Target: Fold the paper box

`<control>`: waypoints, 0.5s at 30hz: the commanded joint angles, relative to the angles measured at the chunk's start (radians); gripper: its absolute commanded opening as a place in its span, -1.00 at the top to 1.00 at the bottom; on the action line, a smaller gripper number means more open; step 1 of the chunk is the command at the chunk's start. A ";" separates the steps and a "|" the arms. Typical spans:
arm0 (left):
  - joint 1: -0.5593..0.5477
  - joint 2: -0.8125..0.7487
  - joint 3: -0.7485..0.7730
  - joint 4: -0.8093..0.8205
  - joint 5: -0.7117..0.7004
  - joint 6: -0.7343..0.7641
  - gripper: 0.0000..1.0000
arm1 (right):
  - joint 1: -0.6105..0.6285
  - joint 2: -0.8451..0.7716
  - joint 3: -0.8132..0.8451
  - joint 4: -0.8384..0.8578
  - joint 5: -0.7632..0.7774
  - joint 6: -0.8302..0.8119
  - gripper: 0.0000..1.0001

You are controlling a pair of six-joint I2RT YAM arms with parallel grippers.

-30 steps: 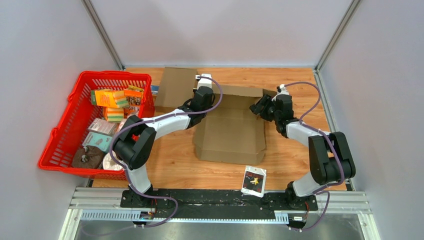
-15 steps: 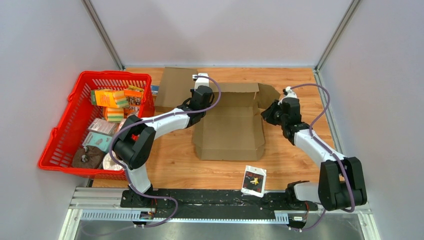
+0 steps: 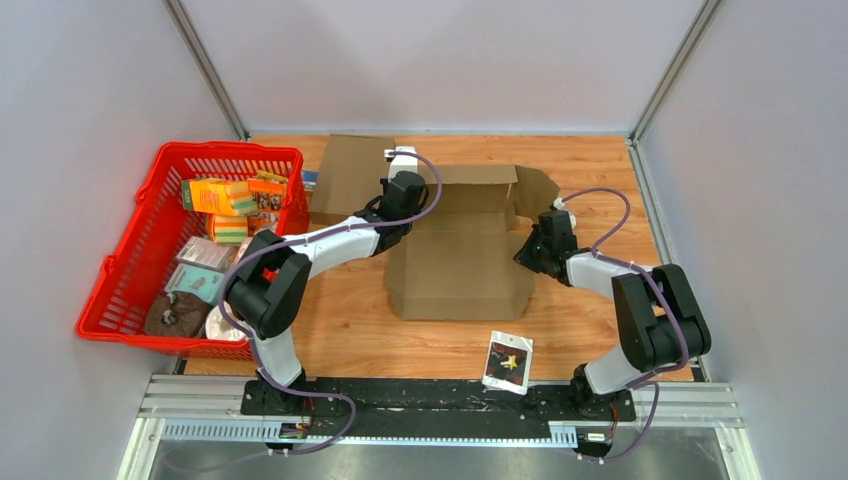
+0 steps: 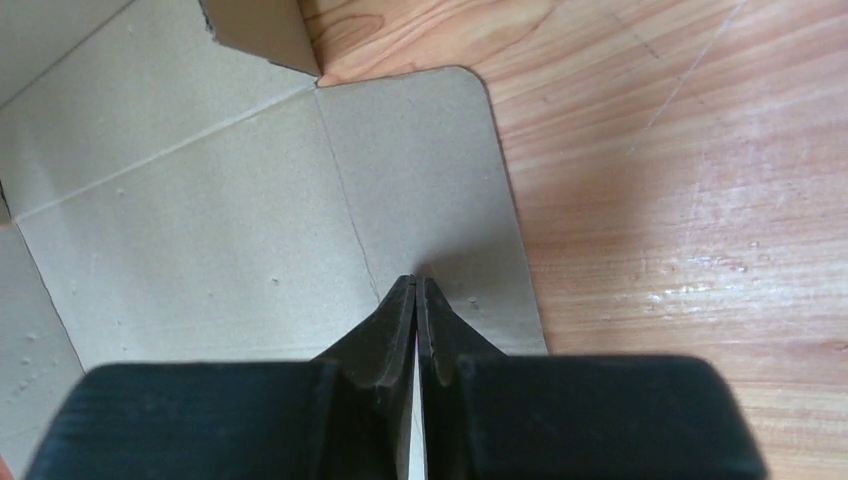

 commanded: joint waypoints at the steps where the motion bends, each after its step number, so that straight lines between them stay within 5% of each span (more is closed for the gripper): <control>1: 0.009 -0.013 0.011 -0.071 -0.035 -0.004 1.00 | 0.017 0.022 -0.047 -0.032 0.112 0.086 0.79; 4: 0.011 -0.016 0.010 -0.072 -0.040 -0.004 1.00 | 0.011 0.036 -0.034 -0.072 0.103 0.153 0.60; 12: 0.011 -0.024 0.001 -0.071 -0.046 -0.006 1.00 | -0.052 0.026 -0.071 0.041 -0.023 0.282 0.61; 15: 0.011 -0.030 -0.004 -0.068 -0.055 -0.004 1.00 | -0.053 -0.004 -0.083 0.089 -0.040 0.244 0.36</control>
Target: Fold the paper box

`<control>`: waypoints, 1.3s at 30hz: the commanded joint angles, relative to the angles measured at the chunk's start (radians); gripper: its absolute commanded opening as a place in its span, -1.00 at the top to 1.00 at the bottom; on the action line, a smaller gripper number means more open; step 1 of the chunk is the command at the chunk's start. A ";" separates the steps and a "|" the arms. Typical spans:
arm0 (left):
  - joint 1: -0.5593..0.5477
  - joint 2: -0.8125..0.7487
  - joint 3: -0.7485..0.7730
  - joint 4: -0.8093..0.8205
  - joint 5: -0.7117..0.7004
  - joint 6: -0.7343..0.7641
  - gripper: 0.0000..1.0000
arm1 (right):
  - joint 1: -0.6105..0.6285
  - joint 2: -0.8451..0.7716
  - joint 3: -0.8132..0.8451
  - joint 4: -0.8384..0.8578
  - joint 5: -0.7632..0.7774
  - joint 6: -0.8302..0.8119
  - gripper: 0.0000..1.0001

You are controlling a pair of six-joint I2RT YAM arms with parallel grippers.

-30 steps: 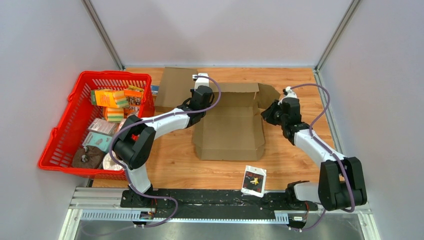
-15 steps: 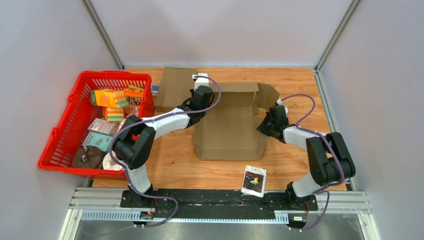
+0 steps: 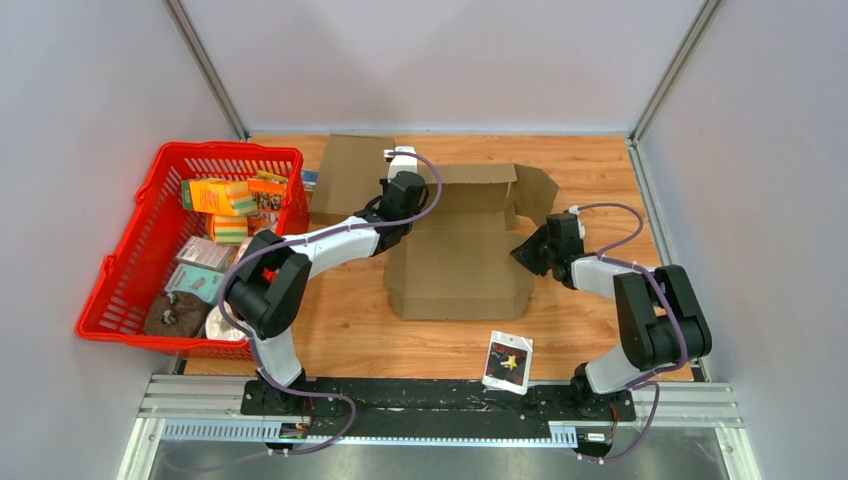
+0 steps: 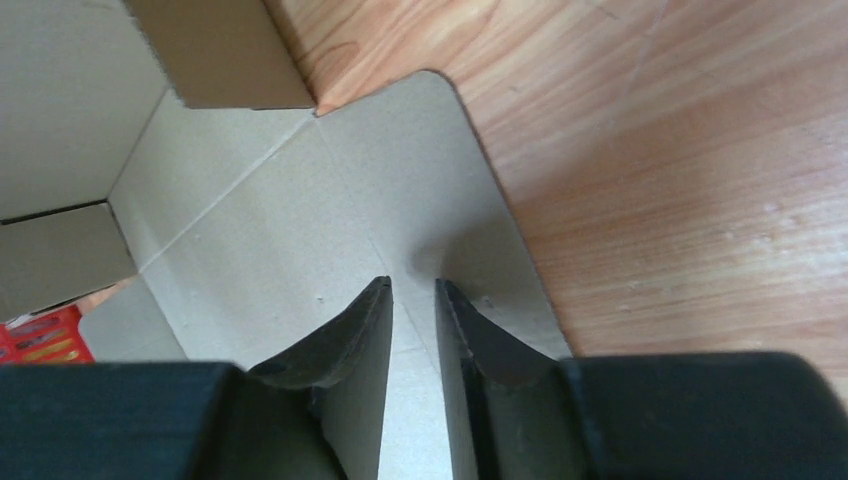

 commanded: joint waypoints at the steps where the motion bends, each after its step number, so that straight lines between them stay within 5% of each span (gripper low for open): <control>1: 0.010 -0.032 -0.004 -0.065 -0.049 0.000 1.00 | -0.014 -0.010 -0.036 0.027 -0.004 -0.048 0.30; 12: 0.010 -0.030 -0.002 -0.061 -0.038 0.001 1.00 | -0.031 -0.110 0.064 -0.105 0.151 -0.188 -0.19; 25: 0.010 -0.030 -0.004 -0.050 -0.024 0.003 1.00 | -0.076 -0.026 0.286 -0.111 0.125 -0.467 -0.31; 28: 0.011 -0.032 -0.006 -0.050 -0.026 0.004 1.00 | -0.076 0.016 0.312 -0.053 0.111 -0.504 -0.09; 35: 0.011 -0.030 -0.002 -0.046 -0.023 0.010 1.00 | -0.005 0.010 0.357 -0.090 0.179 -0.555 0.79; 39: 0.010 -0.030 -0.002 -0.044 -0.019 0.012 1.00 | 0.024 -0.045 0.389 -0.163 0.256 -0.564 0.88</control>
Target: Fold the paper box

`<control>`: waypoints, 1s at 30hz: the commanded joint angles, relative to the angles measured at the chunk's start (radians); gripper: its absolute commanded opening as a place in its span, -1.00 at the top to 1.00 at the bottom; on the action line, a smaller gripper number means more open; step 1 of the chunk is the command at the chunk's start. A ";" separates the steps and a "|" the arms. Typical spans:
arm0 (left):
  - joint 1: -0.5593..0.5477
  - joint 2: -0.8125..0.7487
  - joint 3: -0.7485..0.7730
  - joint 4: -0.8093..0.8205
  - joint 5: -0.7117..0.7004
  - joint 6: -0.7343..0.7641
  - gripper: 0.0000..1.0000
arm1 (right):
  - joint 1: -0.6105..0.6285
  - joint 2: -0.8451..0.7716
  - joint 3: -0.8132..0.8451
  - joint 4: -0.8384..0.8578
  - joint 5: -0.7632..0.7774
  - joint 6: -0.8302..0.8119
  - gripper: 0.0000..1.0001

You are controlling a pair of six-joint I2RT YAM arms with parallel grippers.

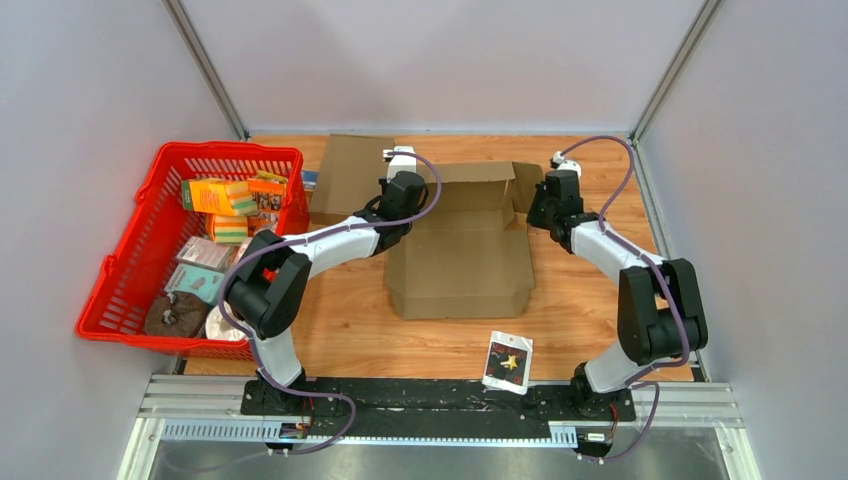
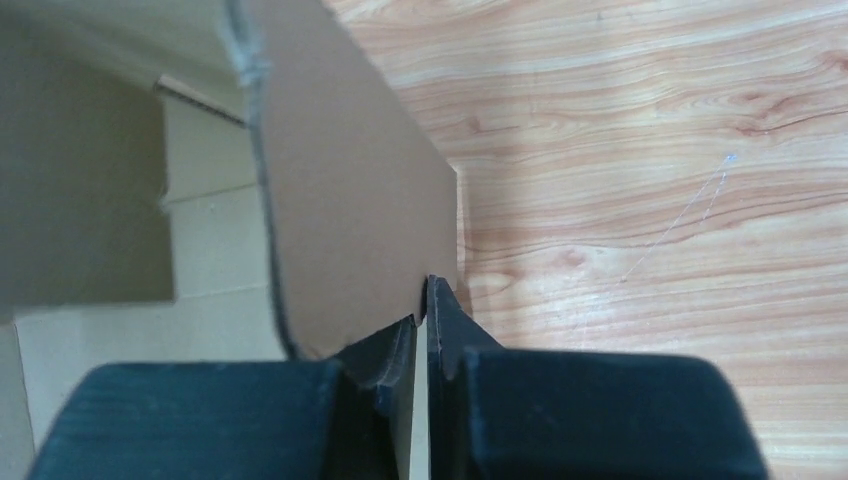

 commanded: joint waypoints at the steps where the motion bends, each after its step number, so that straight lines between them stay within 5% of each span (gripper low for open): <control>1: 0.010 -0.028 -0.002 -0.043 -0.008 0.011 1.00 | 0.036 -0.085 0.081 -0.055 0.099 -0.038 0.89; 17: 0.007 -0.028 -0.001 -0.042 -0.008 0.020 1.00 | 0.040 -0.056 0.167 -0.109 0.012 -0.004 1.00; 22: 0.007 -0.031 0.010 -0.042 0.114 0.069 0.99 | 0.042 -0.062 0.143 -0.086 -0.013 0.042 1.00; 30: 0.007 -0.117 -0.012 -0.069 0.142 0.088 0.19 | 0.039 -0.056 0.055 0.017 -0.014 0.014 1.00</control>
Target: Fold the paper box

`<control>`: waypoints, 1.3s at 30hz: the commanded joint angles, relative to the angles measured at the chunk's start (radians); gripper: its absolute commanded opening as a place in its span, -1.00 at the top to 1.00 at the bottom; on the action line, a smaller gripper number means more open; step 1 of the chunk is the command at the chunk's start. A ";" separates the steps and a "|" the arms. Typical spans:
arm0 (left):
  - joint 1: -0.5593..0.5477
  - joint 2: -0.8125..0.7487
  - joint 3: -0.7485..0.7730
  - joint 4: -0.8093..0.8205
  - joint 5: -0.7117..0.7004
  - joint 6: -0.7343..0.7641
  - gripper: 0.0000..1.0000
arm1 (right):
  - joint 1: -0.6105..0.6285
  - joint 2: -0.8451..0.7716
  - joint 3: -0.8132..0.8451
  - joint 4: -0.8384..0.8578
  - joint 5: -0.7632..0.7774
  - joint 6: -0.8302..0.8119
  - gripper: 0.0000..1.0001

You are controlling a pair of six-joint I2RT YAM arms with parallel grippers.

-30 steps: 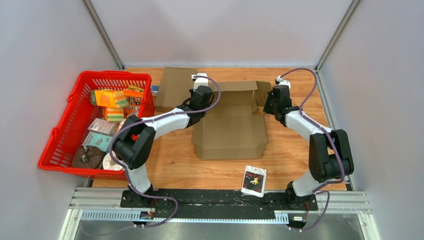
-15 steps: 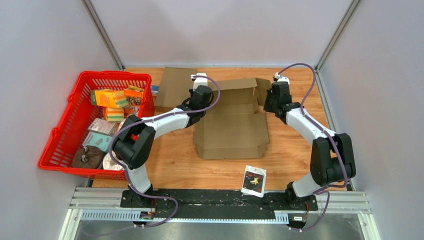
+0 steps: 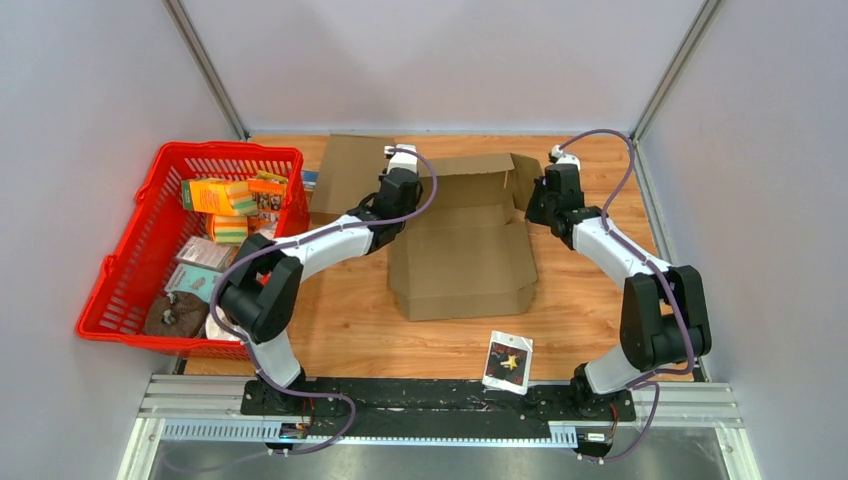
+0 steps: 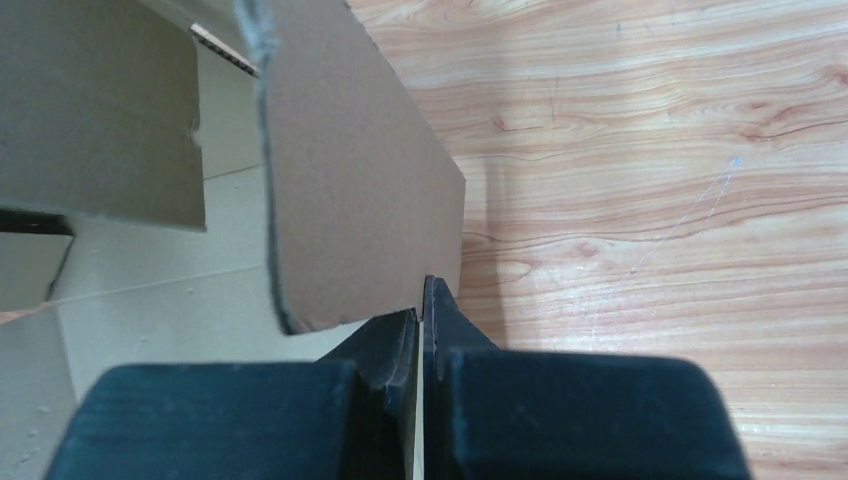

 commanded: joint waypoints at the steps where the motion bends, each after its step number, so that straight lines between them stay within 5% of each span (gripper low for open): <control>1: -0.005 -0.103 -0.020 -0.048 0.037 0.015 0.05 | -0.001 -0.010 -0.023 0.146 -0.020 0.026 1.00; 4: -0.005 -0.172 -0.056 -0.083 0.037 -0.012 -0.35 | -0.003 0.003 -0.030 0.159 -0.022 0.024 1.00; 12: -0.005 -0.439 -0.267 -0.149 0.120 -0.101 -0.39 | -0.006 0.004 -0.055 0.187 -0.046 0.037 1.00; 13: -0.005 -0.445 -0.276 -0.134 0.166 -0.085 -0.13 | -0.004 0.003 -0.055 0.187 -0.052 0.044 1.00; 15: -0.016 -0.411 -0.302 0.017 0.383 -0.058 0.01 | -0.006 0.004 -0.049 0.183 -0.064 0.070 1.00; 17: -0.054 -0.312 -0.272 0.146 0.541 -0.047 0.36 | -0.003 0.006 -0.052 0.187 -0.081 0.084 1.00; 21: -0.148 -0.102 -0.140 0.272 0.614 -0.025 0.74 | -0.006 0.012 -0.058 0.214 -0.081 0.084 1.00; 29: -0.174 0.194 0.101 0.354 0.763 -0.119 0.87 | -0.006 0.024 -0.027 0.201 -0.077 0.067 1.00; 32: -0.174 0.300 0.233 0.207 0.769 -0.148 1.00 | -0.004 0.027 -0.024 0.173 -0.081 0.078 1.00; 36: -0.174 0.391 0.255 0.289 0.774 -0.249 1.00 | -0.006 0.033 -0.017 0.173 -0.083 0.084 1.00; 39: -0.173 0.451 0.348 0.173 0.748 -0.268 1.00 | 0.002 0.035 -0.018 0.172 -0.083 0.093 1.00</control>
